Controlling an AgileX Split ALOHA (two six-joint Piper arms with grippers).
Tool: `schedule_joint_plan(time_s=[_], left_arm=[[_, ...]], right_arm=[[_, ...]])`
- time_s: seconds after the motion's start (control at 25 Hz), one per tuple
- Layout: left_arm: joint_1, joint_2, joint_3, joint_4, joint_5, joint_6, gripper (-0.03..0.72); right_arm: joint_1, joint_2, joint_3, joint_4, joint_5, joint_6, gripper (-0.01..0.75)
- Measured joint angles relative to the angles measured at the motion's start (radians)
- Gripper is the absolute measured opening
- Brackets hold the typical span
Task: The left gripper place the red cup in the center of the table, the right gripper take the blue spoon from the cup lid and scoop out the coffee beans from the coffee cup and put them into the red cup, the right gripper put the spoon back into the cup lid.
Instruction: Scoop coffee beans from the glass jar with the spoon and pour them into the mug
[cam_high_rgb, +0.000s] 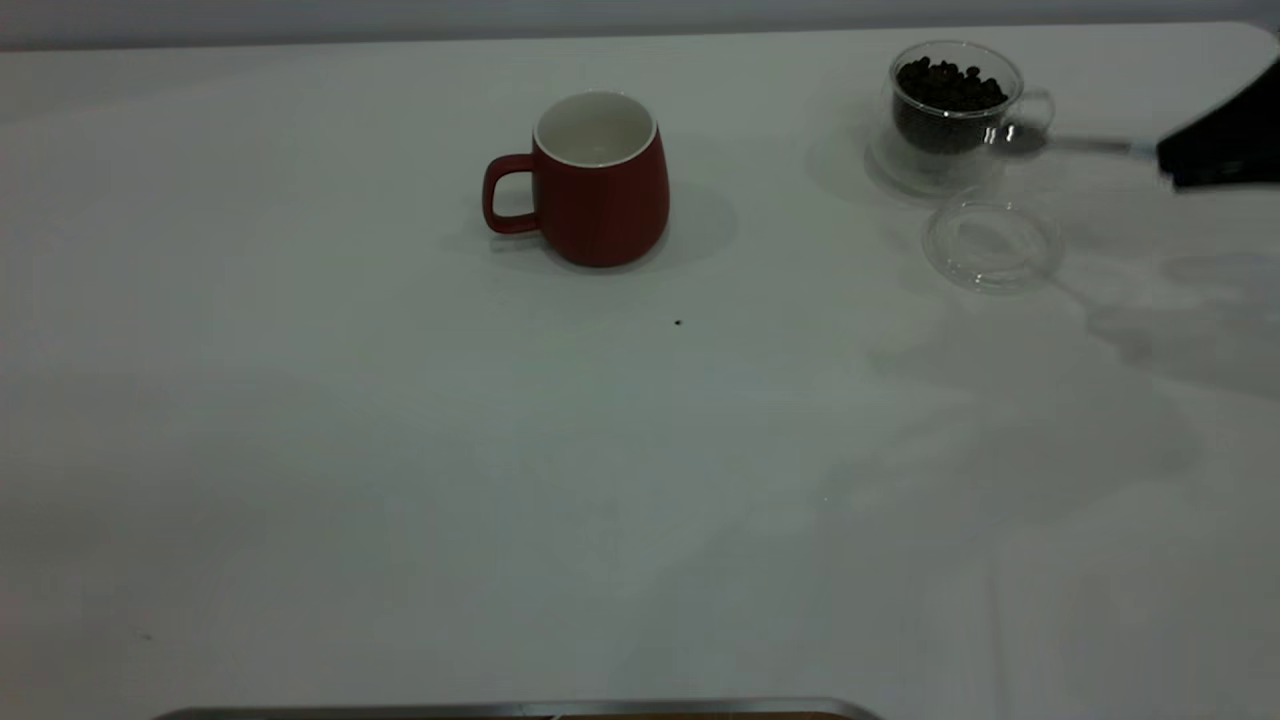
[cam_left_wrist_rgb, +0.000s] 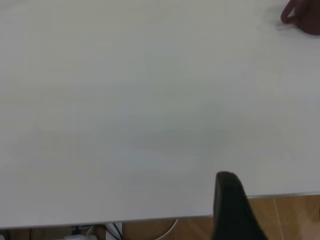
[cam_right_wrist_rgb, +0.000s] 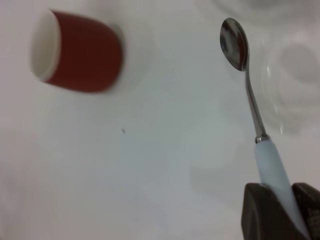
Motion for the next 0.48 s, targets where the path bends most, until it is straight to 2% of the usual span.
schedule_joint_plan(time_s=[0.2, 0.32, 0.48], left_arm=[[0.000, 0.000, 0.000, -0.001, 0.000, 0.000, 0.476], [0.000, 0.000, 0.000, -0.001, 0.000, 0.000, 0.476], [0.000, 0.000, 0.000, -0.001, 0.000, 0.000, 0.476]], right_arm=[[0.059, -0.044, -0.071, 0.009, -0.049, 0.023, 0.110], [0.125, -0.044, -0.144, -0.055, -0.127, 0.090, 0.110], [0.173, -0.035, -0.212, -0.154, -0.216, 0.205, 0.110]])
